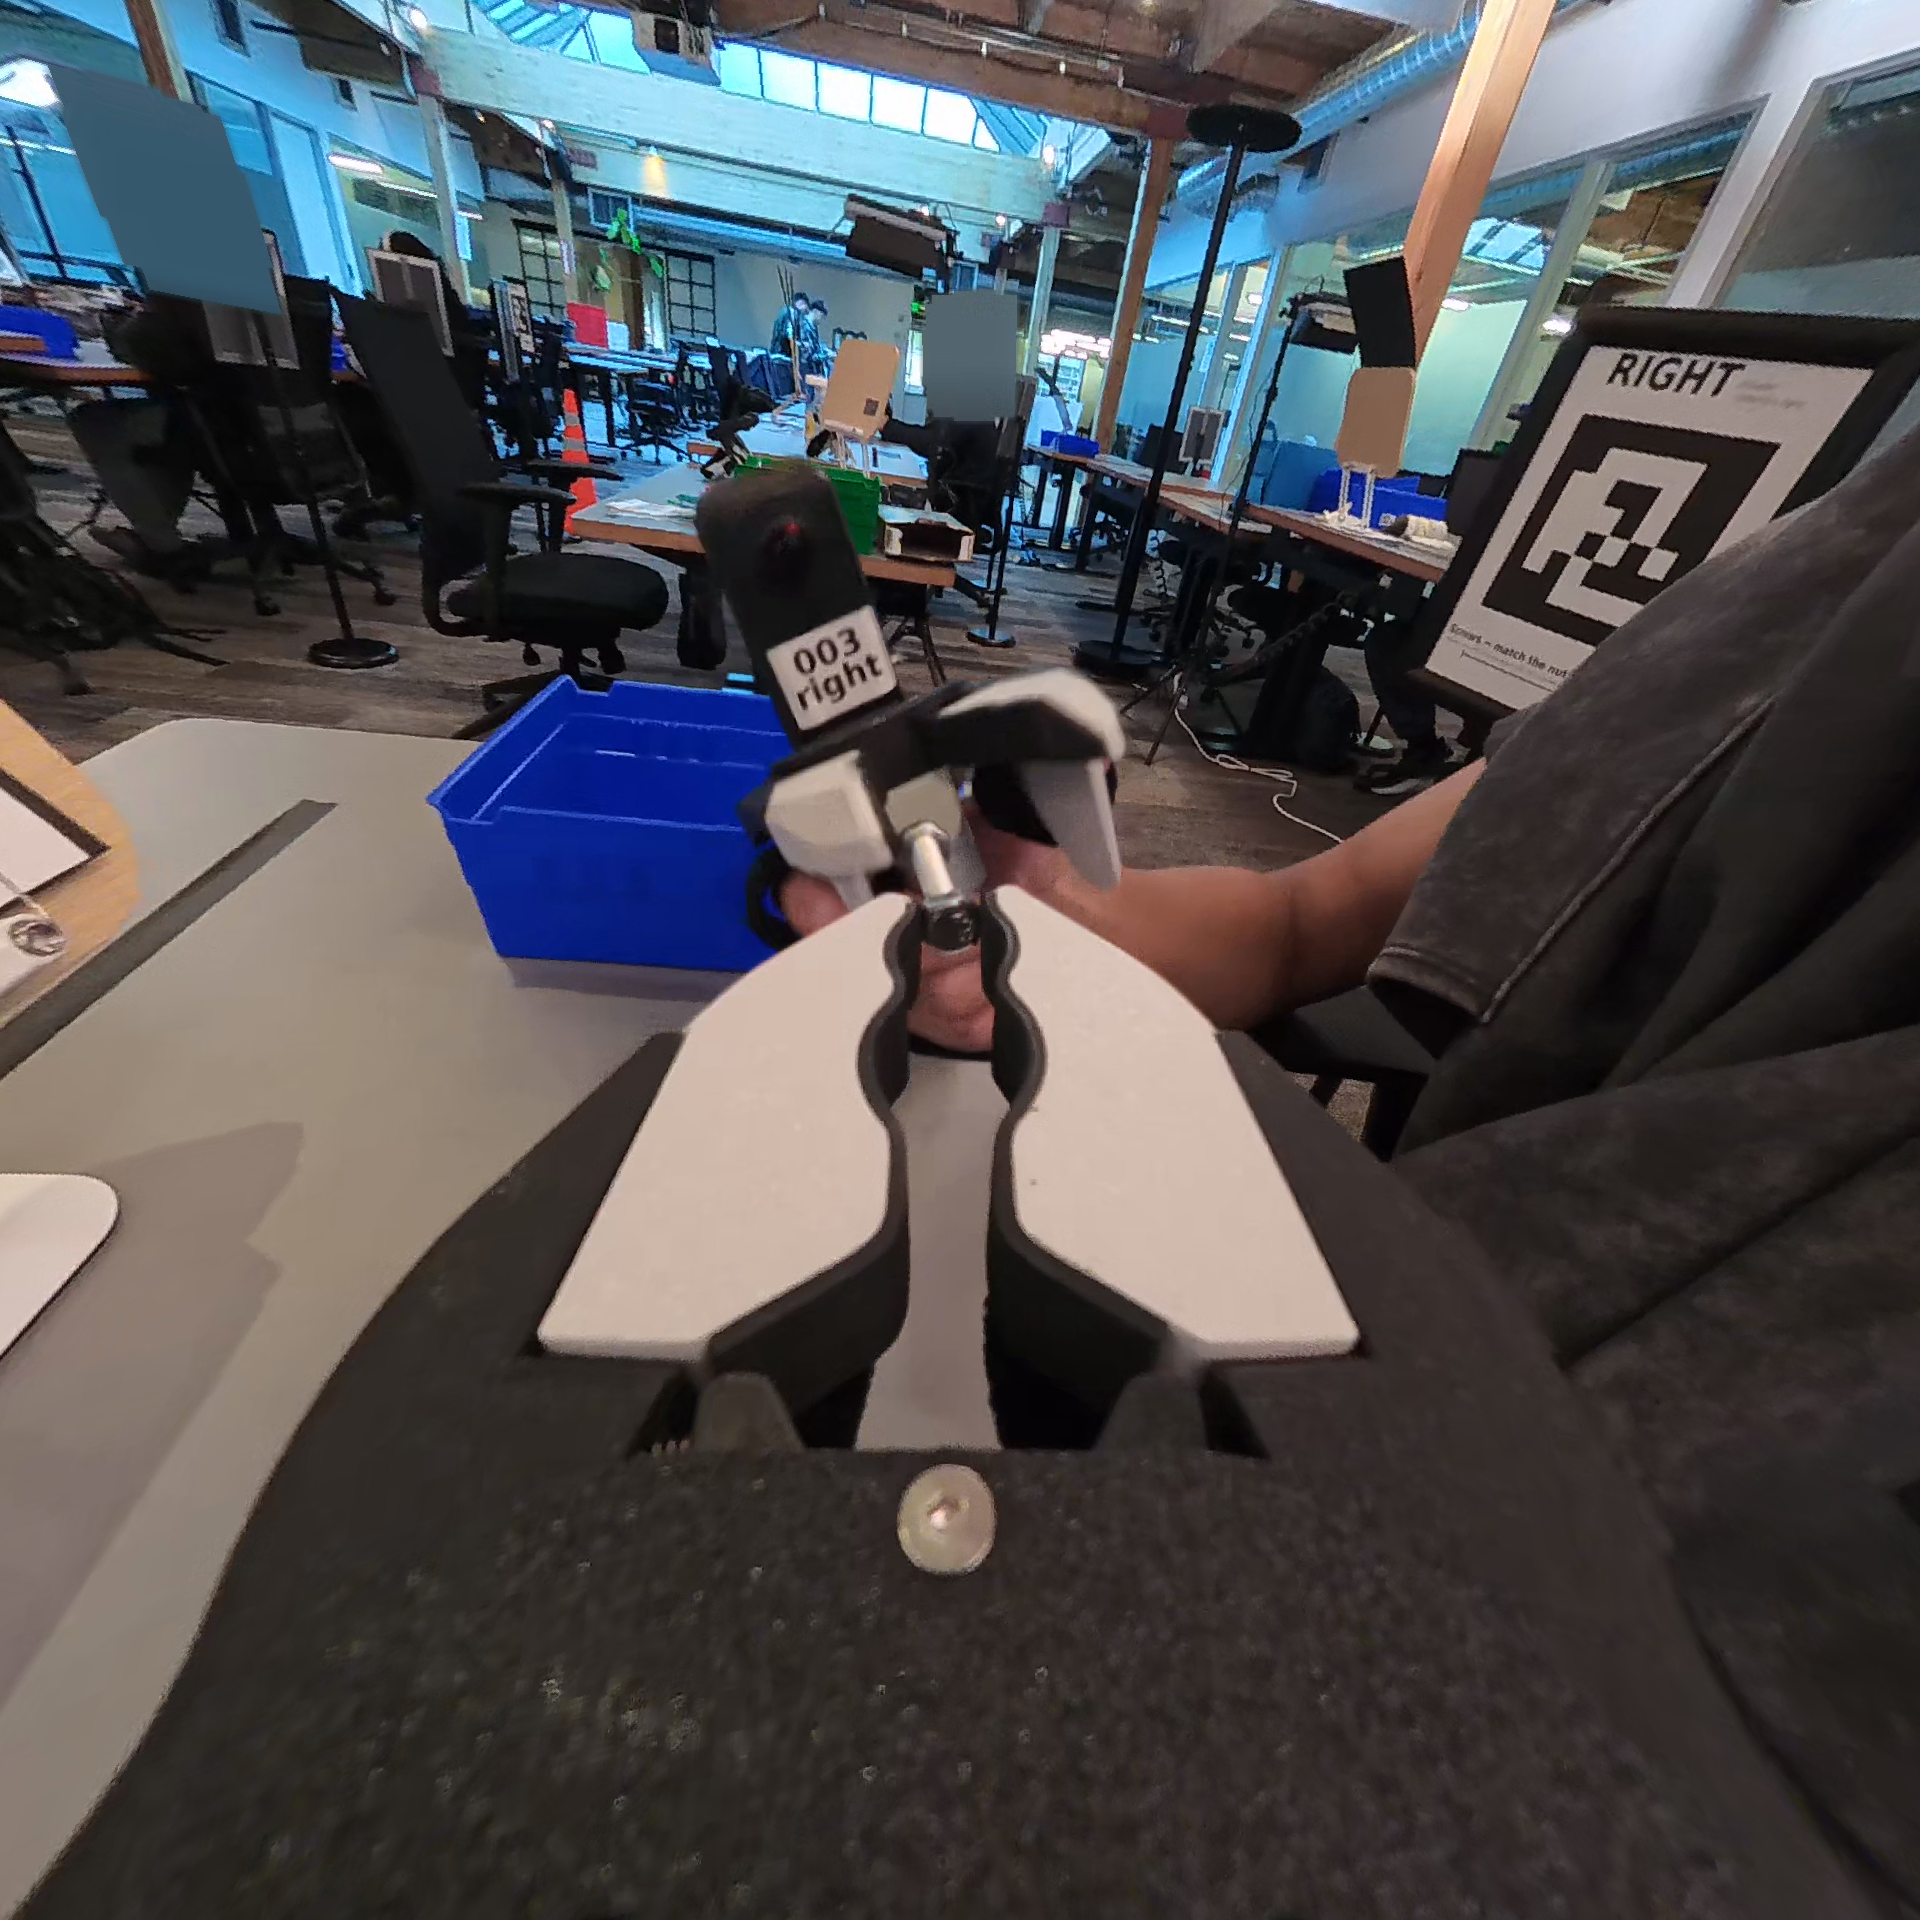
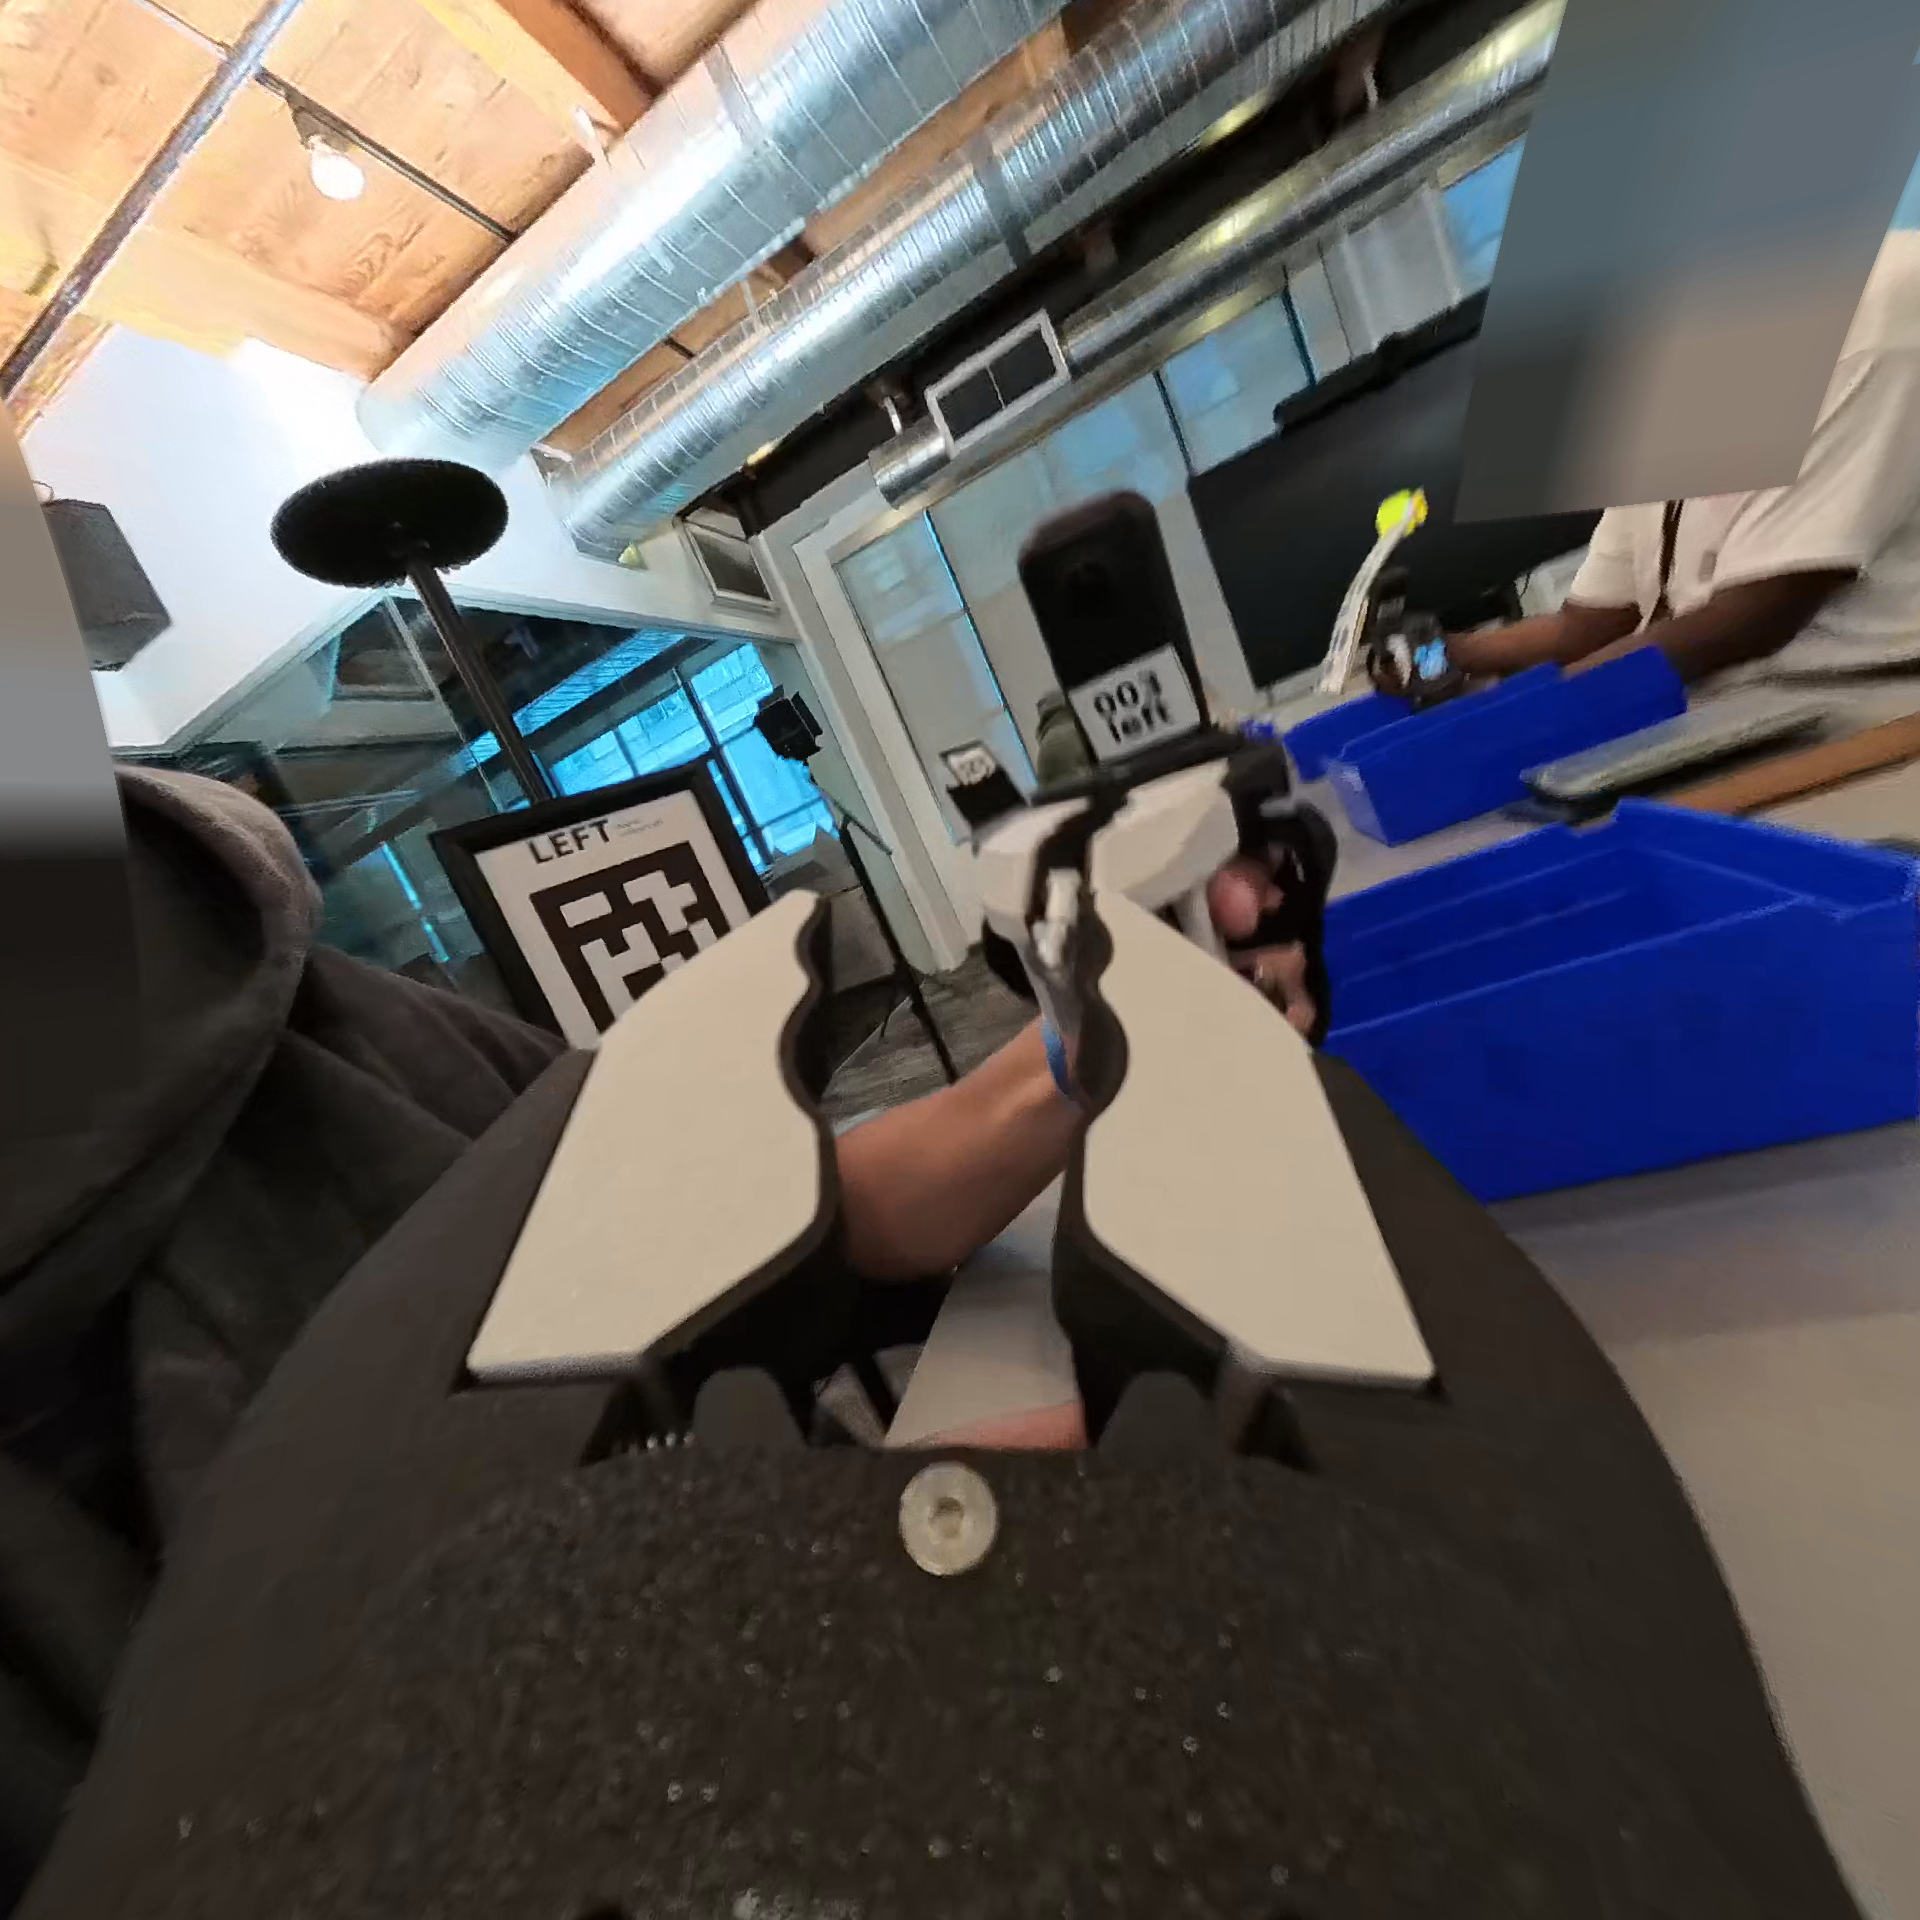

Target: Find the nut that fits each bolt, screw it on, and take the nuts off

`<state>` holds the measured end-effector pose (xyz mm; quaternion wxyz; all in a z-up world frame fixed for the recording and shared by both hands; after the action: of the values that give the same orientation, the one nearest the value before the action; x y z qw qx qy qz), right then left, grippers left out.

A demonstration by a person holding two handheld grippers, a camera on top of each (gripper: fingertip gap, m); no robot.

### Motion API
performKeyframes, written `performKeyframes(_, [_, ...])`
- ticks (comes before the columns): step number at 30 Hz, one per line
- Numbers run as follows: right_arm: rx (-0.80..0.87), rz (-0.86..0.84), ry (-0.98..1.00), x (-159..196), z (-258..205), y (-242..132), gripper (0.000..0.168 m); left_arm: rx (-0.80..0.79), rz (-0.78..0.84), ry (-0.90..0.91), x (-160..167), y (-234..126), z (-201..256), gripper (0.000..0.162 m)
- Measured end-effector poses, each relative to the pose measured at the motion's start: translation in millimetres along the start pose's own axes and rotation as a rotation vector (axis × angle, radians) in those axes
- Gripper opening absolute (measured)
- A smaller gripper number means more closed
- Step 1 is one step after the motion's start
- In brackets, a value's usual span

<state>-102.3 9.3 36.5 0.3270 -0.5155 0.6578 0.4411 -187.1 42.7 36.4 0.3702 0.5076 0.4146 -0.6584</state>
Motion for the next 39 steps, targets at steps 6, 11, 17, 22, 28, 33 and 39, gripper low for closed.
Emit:
performKeyframes(6, [0.085, -0.053, 0.024, 8, 18, -8, 0.037, 0.010, 0.015, 0.002, -3, -1, 3, 0.010])
performKeyframes(11, [0.022, -0.061, -0.022, 12, 6, 5, 0.039, 0.005, -0.022, 0.000, 3, 1, 0, 0.010])
performKeyframes(17, [0.092, -0.022, -0.022, 7, 18, -8, 0.038, -0.001, -0.054, -0.011, 8, 3, -3, 0.010])
performKeyframes(22, [0.013, -0.100, 0.015, 19, 13, 2, 0.035, -0.007, -0.068, 0.010, 5, 6, 2, 0.010])
performKeyframes(28, [0.072, -0.009, -0.097, 1, 7, -9, 0.036, -0.032, -0.133, 0.010, 13, 9, 1, 0.010])
performKeyframes(33, [0.090, -0.170, -0.022, 23, 23, -3, 0.033, -0.037, -0.123, 0.032, 8, 6, 5, 0.010])
performKeyframes(39, [0.130, -0.077, -0.161, 6, 13, -9, 0.032, -0.110, -0.209, 0.003, 22, 6, -8, 0.010])
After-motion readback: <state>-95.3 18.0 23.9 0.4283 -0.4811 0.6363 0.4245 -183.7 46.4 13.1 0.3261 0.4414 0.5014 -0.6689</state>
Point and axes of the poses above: each gripper's, where its closed fingertips meet, y out along the fingers, x out of its underside, z = x × y across the jaws, the point moved 4 cm from there along -y, back along the fingers, and after that the axes turned 8 degrees about -z, right-handed, at the moved point
